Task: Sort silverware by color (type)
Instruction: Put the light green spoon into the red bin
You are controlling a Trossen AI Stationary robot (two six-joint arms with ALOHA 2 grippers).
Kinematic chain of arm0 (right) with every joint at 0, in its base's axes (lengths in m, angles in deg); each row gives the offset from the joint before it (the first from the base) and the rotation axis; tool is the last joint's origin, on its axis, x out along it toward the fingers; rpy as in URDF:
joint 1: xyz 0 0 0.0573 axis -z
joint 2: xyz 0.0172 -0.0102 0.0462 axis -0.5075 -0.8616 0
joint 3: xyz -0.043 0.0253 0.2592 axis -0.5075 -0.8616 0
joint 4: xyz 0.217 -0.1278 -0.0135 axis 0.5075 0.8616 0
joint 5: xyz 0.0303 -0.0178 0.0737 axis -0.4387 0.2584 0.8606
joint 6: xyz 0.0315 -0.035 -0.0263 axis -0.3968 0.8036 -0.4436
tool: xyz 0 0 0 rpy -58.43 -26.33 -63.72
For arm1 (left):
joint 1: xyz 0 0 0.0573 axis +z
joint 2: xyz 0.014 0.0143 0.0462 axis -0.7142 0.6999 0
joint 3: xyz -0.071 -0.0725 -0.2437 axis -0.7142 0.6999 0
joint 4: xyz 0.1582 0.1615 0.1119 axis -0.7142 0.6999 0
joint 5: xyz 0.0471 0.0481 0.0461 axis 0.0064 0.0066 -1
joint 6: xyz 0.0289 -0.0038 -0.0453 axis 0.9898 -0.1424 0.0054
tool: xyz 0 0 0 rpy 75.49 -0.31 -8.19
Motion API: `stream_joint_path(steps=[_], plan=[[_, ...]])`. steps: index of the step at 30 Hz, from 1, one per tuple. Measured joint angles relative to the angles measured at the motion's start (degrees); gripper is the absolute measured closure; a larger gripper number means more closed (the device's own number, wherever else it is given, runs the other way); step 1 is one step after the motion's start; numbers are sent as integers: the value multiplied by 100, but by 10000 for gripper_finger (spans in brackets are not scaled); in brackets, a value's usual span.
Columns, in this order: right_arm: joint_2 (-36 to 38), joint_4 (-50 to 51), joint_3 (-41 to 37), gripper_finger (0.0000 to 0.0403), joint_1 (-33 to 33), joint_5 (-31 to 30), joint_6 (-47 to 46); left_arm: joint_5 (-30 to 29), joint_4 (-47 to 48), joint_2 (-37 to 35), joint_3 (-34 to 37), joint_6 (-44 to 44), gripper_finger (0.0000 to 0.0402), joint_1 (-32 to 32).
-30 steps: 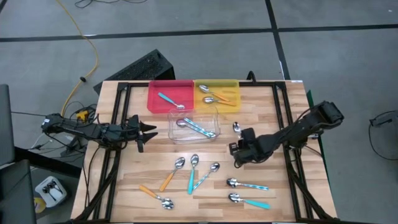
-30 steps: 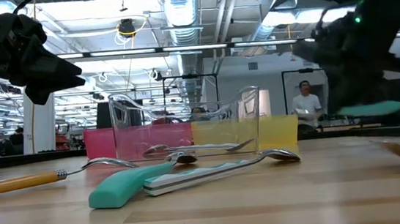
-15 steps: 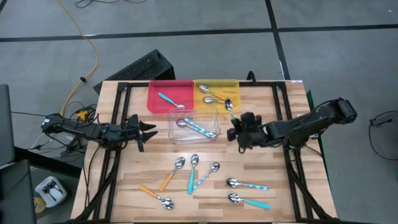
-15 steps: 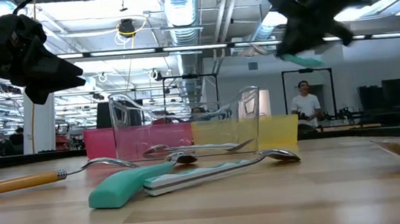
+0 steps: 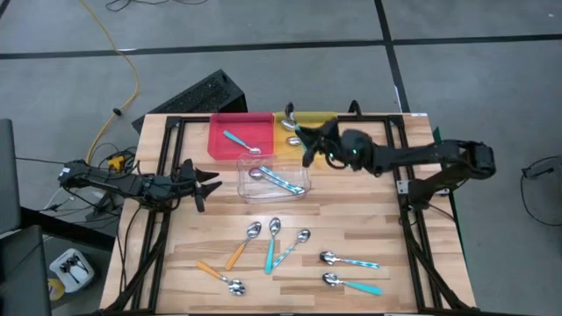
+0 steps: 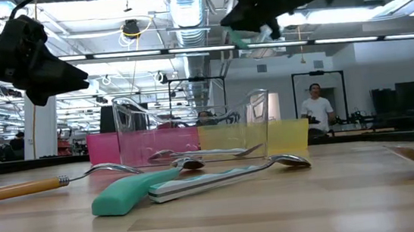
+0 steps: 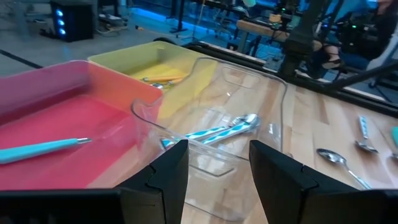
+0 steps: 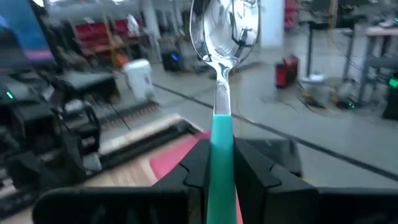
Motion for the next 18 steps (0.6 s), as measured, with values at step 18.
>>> stream_joint_path(steps=[18], plan=[[-3446, 1408, 4409, 330, 1001, 2307, 1007, -73, 81, -2, 0, 0, 248, -2]])
